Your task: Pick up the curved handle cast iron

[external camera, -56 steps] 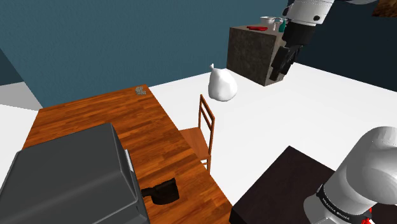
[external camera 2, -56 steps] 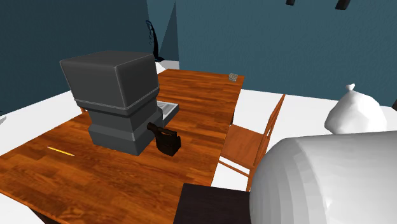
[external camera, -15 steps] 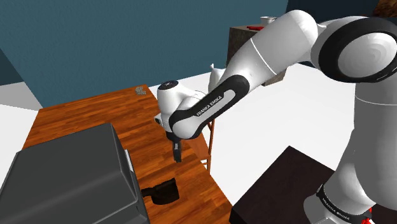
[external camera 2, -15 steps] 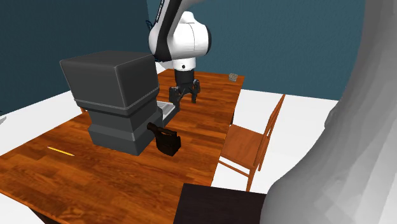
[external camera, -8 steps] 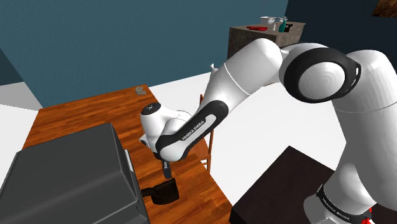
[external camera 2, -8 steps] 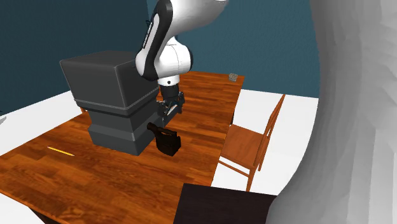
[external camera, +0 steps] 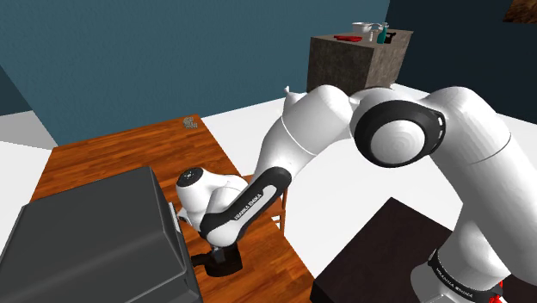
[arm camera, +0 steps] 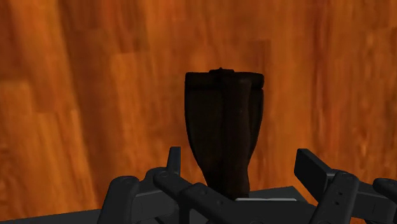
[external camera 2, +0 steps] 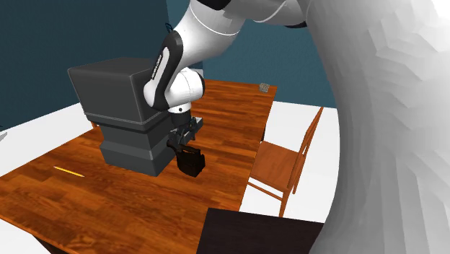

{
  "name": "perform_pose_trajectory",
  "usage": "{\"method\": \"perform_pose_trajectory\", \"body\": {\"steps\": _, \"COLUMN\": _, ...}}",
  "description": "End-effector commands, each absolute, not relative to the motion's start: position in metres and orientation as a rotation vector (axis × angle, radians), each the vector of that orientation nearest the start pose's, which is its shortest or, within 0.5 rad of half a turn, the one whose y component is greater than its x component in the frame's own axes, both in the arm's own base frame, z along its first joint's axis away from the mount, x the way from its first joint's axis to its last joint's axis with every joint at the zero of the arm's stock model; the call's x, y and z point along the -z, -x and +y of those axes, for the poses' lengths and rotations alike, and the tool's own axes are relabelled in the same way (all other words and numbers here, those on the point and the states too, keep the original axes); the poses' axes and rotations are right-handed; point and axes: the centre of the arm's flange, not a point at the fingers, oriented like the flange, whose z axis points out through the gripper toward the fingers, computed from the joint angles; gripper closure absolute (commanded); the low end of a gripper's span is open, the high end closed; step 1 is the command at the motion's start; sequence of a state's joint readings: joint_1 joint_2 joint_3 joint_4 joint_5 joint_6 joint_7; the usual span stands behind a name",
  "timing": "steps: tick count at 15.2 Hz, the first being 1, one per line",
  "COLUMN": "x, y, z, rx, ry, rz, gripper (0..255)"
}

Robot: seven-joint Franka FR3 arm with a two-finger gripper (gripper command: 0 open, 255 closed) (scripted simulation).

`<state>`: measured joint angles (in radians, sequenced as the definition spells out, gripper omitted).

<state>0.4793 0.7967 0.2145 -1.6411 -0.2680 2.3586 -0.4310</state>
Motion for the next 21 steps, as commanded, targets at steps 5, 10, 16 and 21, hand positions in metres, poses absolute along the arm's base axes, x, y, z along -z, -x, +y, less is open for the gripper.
{"method": "perform_pose_trajectory", "body": {"steps": 5, "x": -0.121, "y": -0.532, "z": 0.418, "rx": -0.077, "ry": 2.563, "rz": -1.876, "gripper": 0}}
{"method": "perform_pose_trajectory", "body": {"steps": 10, "x": -0.121, "y": -0.533, "z": 0.419, "rx": -0.077, "ry": 2.563, "rz": -1.876, "gripper": 255}}
{"method": "perform_pose_trajectory", "body": {"steps": 16, "x": -0.121, "y": -0.532, "z": 0.418, "rx": -0.077, "ry": 2.563, "rz": -1.876, "gripper": 255}}
{"method": "perform_pose_trajectory", "body": {"steps": 21, "x": -0.147, "y": -0.532, "z": 0.418, "rx": -0.077, "ry": 2.563, "rz": -1.876, "gripper": 255}}
